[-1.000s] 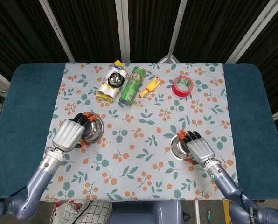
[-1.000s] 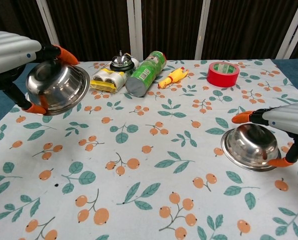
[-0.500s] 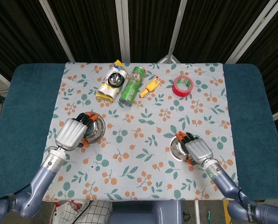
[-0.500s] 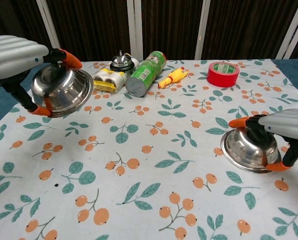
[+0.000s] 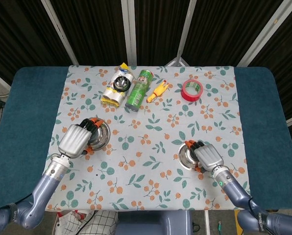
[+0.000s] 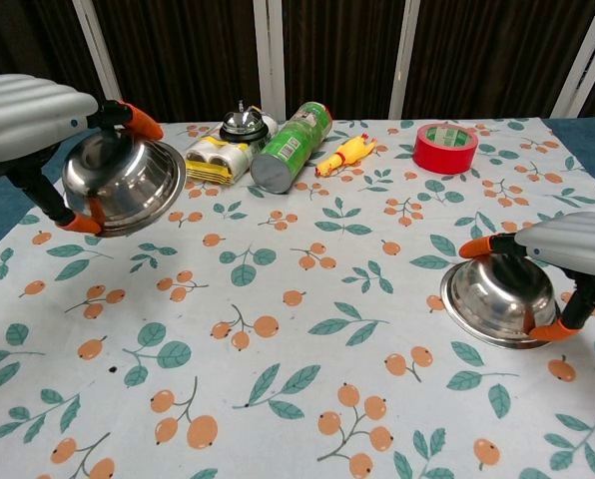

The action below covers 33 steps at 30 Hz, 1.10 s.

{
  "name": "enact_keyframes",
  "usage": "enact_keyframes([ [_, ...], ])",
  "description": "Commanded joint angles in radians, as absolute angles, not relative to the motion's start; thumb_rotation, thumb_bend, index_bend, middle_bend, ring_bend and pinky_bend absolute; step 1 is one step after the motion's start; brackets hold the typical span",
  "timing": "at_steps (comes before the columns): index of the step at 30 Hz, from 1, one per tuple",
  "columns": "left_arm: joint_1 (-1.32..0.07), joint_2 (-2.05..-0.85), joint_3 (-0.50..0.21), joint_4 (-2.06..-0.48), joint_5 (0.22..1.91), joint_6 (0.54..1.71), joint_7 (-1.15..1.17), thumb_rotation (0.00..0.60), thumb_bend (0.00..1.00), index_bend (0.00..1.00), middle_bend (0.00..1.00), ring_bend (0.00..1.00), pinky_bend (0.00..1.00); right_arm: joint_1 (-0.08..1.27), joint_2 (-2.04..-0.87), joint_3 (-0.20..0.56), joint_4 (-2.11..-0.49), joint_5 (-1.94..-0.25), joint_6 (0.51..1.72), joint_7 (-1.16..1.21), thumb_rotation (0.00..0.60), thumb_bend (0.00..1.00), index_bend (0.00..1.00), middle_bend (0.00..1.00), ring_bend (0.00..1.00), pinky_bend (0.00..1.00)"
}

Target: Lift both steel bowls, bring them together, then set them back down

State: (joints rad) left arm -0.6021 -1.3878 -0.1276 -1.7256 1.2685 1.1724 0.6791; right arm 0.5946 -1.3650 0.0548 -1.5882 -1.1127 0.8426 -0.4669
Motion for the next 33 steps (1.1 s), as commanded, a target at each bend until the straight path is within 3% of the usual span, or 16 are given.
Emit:
enact_keyframes([
  [1, -0.603, -1.388, -0.127, -1.724, 1.268, 1.172, 0.679, 0.6, 0.26, 0.32, 0.51, 0.44, 0.65, 0.596, -1.364, 0.053, -1.588, -1.115, 0.846, -0.464, 0.6, 0.37, 0.79, 0.73, 0.76, 0.96],
  [8, -0.603, -1.387, -0.121, -1.71, 1.277, 1.174, 0.654, 0.6, 0.26, 0.33, 0.52, 0.44, 0.65, 0.586, -1.337, 0.052, -1.617, -1.154, 0.872, -0.394, 0.6, 0.43, 0.96, 0.86, 0.89, 1.0],
  [15, -0.599, -1.383, -0.115, -1.705, 1.316, 1.194, 0.627, 0.6, 0.26, 0.33, 0.52, 0.44, 0.65, 0.56, -1.323, 0.073, -1.628, -1.248, 0.953, -0.275, 0.6, 0.45, 0.99, 0.89, 0.91, 1.0],
  [20, -0.593, -1.386, -0.108, -1.684, 1.406, 1.232, 0.542, 0.6, 0.27, 0.34, 0.53, 0.44, 0.65, 0.524, -1.321, 0.133, -1.639, -1.303, 1.03, 0.005, 0.6, 0.46, 0.99, 0.9, 0.91, 1.0],
  [22, -0.589, -1.39, -0.104, -1.663, 1.465, 1.264, 0.487, 0.6, 0.27, 0.34, 0.53, 0.44, 0.65, 0.52, -1.295, 0.162, -1.652, -1.311, 1.017, 0.176, 0.6, 0.46, 0.99, 0.9, 0.92, 1.0],
  [33, -0.58, -1.405, -0.107, -1.617, 1.555, 1.329, 0.398, 0.6, 0.27, 0.34, 0.53, 0.44, 0.65, 0.518, -1.21, 0.241, -1.711, -1.285, 0.933, 0.637, 0.6, 0.46, 1.0, 0.93, 0.95, 1.0],
])
